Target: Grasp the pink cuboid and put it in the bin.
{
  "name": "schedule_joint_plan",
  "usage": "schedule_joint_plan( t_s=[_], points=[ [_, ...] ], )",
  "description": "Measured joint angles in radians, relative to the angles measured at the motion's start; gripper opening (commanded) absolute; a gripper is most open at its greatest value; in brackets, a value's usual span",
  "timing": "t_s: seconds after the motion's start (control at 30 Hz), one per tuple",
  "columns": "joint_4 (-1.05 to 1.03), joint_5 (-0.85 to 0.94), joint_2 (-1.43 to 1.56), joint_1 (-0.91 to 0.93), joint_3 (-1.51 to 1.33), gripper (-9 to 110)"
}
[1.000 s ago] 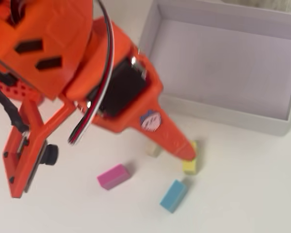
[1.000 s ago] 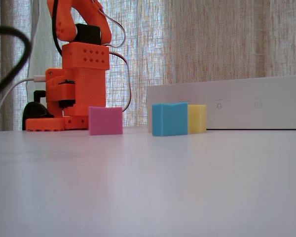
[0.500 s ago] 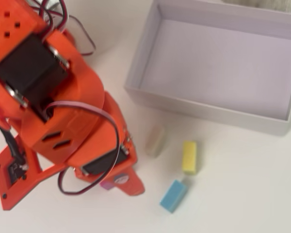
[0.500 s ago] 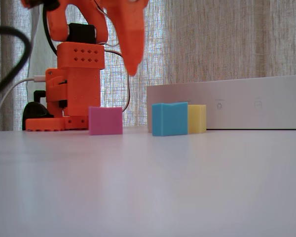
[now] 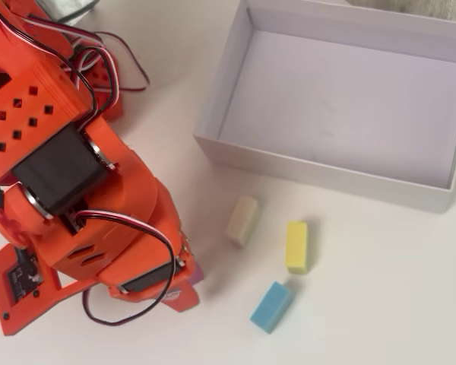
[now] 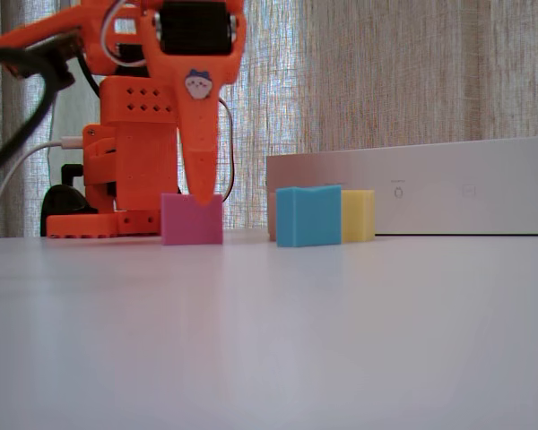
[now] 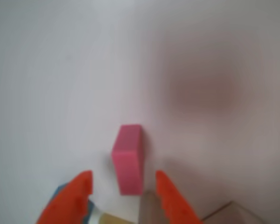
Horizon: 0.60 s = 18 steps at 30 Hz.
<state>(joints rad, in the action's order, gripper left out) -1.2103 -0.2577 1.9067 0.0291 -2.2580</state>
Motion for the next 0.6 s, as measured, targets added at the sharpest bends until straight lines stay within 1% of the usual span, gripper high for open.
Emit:
schedule_joint_plan(
  t_s=[0.3,0.47,0.6],
  points=[
    [0.084,0.009,-0.067,0.002,-0.002,16],
    [0.098,0.012,-0.08,0.005,-0.006,6],
    [0.107,0.012,-0.08,0.006,-0.009,-8]
  ],
)
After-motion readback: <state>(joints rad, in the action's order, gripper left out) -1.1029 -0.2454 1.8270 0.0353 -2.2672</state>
